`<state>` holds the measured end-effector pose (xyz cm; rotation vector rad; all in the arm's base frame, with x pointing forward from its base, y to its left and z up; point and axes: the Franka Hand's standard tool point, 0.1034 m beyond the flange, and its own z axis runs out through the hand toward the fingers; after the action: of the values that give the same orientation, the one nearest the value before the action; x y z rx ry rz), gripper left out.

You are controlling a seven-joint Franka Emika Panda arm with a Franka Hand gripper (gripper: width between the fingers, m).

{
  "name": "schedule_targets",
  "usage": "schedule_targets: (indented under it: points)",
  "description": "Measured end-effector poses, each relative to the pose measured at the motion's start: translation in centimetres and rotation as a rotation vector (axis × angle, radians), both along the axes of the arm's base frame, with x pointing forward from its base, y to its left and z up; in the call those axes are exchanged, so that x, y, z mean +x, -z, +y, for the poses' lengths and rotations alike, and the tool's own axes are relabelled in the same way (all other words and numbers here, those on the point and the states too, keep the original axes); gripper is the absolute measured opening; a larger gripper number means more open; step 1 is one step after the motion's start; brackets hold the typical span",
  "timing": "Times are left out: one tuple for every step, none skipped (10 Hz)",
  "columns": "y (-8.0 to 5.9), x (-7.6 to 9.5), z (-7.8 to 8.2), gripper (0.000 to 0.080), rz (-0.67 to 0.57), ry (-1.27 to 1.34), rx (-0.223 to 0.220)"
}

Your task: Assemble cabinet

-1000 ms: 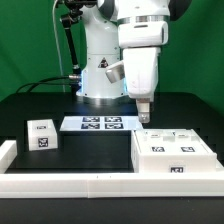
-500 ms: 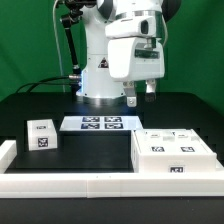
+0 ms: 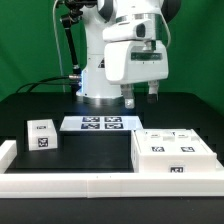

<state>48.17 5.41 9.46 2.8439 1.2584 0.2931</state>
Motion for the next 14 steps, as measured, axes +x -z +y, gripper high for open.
schedule_targets:
  points:
    - [0.3,-0.6,0.2,0.0797,-0.003,0.145,0.036]
    - [0.6,-0.8,0.4,0.0797,0.003,0.237,0.060]
    - [0.8,-0.8,0.8,0.0797,0.007,0.345,0.091]
    - [0.9,-0.8,1.1,0.0797,0.005,0.395,0.110]
    - [1.1,-0.8,1.1,0.0797,0.012,0.466,0.130]
    - [1.1,-0.8,1.1,0.0797,0.017,0.520,0.143]
    - [1.1,-0.8,1.2,0.0797,0.020,0.542,0.149]
    - [1.2,-0.9,1.2,0.0797,0.028,0.620,0.165]
    - [1.4,-0.9,1.3,0.0797,0.033,0.678,0.180]
    - [2.1,-0.8,2.1,0.0797,0.013,0.701,0.199]
    - [3.0,-0.5,2.7,0.0797,-0.002,0.695,0.207]
    - [3.9,-0.1,2.8,0.0797,-0.018,0.698,0.214]
    - [4.3,0.2,3.1,0.0797,-0.015,0.697,0.215]
    - [4.8,0.4,3.4,0.0797,-0.029,0.694,0.224]
